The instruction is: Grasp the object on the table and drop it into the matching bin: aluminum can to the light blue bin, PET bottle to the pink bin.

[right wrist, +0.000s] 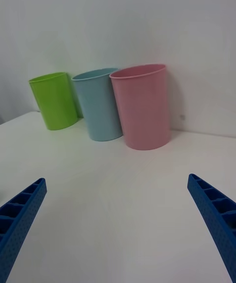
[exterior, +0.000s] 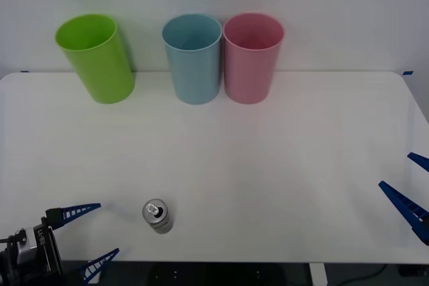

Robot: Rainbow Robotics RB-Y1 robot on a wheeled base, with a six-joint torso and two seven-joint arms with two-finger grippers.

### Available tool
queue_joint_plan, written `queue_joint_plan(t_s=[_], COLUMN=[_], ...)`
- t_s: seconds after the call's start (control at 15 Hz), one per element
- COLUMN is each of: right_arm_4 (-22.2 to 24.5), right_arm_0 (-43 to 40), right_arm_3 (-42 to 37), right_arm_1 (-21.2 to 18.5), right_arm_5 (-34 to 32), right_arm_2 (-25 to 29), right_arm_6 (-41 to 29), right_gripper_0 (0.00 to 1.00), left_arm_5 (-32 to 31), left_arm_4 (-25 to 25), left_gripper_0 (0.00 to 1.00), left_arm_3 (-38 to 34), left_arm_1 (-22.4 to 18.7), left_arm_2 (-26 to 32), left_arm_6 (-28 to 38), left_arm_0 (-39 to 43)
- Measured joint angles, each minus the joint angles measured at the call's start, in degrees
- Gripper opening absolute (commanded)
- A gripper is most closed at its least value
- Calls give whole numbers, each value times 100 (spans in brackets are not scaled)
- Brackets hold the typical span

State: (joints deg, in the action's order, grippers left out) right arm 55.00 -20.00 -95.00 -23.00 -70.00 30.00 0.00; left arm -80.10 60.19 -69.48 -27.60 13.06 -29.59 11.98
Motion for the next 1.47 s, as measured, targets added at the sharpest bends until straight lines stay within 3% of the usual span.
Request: queue_joint_plan(t_s=[0.4, 1.47], right_arm_4=[0, 0], right_arm_0=[0, 0], right_arm_3=[0, 0], right_arm_1=[0, 0], right_arm_5=[0, 0], right_arm_2=[0, 0], right_arm_6=[-1, 0], right_gripper_0=[100, 100], left_arm_5=[6, 282], left_arm_4=[20, 1022], left_gripper_0=[100, 100], left_arm_3=[561, 576], left_arm_1=[165, 1068], left_arm_2=[-334, -337], left_arm_6=[-254, -442], left_arm_0=[-481, -942])
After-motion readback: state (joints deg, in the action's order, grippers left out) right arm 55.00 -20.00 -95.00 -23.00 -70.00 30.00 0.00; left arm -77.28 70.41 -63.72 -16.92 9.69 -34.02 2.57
